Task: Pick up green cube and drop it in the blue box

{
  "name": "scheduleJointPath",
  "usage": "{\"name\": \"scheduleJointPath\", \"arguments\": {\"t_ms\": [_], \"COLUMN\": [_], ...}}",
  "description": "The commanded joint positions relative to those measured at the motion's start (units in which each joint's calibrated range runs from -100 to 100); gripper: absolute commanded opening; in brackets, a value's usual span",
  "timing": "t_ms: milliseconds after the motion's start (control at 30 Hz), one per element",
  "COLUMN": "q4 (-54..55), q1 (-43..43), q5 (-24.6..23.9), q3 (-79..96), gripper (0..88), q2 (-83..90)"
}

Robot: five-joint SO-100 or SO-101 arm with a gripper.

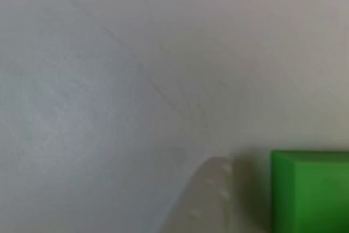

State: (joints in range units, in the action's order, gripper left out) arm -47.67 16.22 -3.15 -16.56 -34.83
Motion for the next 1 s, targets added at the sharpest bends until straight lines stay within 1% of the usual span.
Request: {"name": "scheduleJointPath", "arguments": {"t_ms": [0,433,567,800,967], "q4": [0.6,0.4,-0.7,-5.2,-5.3], "q1": [0.5,0.8,0.8,0.8,0.8], "q5": [0.1,0.1,0.1,0.1,0.1], "q3": [-3.4,-3.3,-3.3,-3.5,-3.6], "gripper": [17.0,12.5,9.7,1.6,1.4], "q2": [1.2,1.2,1.3,1.4,1.5]}}
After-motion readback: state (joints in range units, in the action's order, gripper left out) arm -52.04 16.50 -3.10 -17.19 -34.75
